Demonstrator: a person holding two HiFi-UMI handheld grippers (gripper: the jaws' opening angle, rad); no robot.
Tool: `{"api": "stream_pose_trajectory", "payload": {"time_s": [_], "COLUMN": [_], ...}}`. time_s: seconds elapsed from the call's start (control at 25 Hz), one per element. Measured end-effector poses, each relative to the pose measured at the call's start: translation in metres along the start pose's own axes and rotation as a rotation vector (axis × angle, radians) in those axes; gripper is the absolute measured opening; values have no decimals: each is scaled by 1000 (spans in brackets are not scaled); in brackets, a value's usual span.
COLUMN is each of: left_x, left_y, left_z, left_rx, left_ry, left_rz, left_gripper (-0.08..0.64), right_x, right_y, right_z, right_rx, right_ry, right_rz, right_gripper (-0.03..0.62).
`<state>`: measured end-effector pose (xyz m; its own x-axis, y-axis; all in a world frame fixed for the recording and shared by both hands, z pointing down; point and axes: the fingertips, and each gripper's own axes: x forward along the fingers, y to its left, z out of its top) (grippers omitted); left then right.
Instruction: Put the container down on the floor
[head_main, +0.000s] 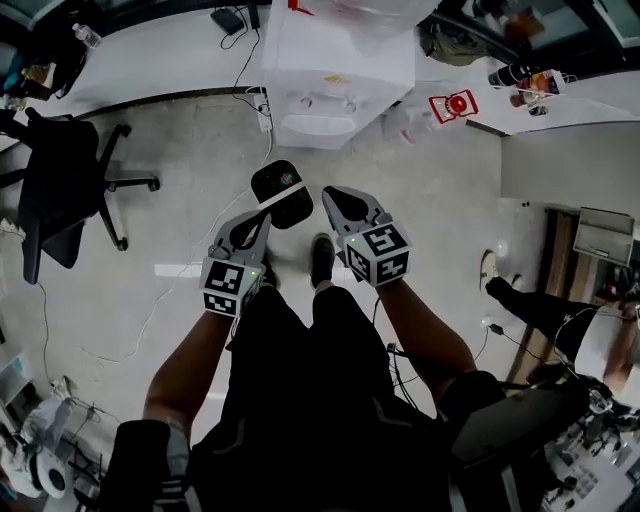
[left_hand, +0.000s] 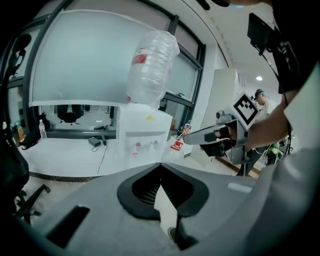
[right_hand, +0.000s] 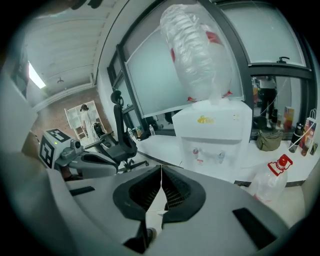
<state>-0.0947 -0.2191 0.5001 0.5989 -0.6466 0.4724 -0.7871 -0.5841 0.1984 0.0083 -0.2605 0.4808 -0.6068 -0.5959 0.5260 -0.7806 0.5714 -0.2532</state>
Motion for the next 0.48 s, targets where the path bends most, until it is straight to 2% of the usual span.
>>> {"api": "stream_pose_trajectory", "payload": {"time_s": [0.24,0.4,0.48], "left_x": [-24,-43,-51], "left_y": [-10,-30,-34], "left_z": [41,62,70], "left_rx": [11,34,17], "left_ry": [-48,-67,-78], "left_rz": [-4,-39,-33], "left_gripper": [11,10,9], "right_x": [-27,-47,-55], "right_y": [2,12,14], "right_z": [25,38,45], "right_rx": [-2,-15,-16], "right_ry": [-44,-55,-63], "right_rz": [-24,-24,-29], "right_gripper": [9,9,9]}}
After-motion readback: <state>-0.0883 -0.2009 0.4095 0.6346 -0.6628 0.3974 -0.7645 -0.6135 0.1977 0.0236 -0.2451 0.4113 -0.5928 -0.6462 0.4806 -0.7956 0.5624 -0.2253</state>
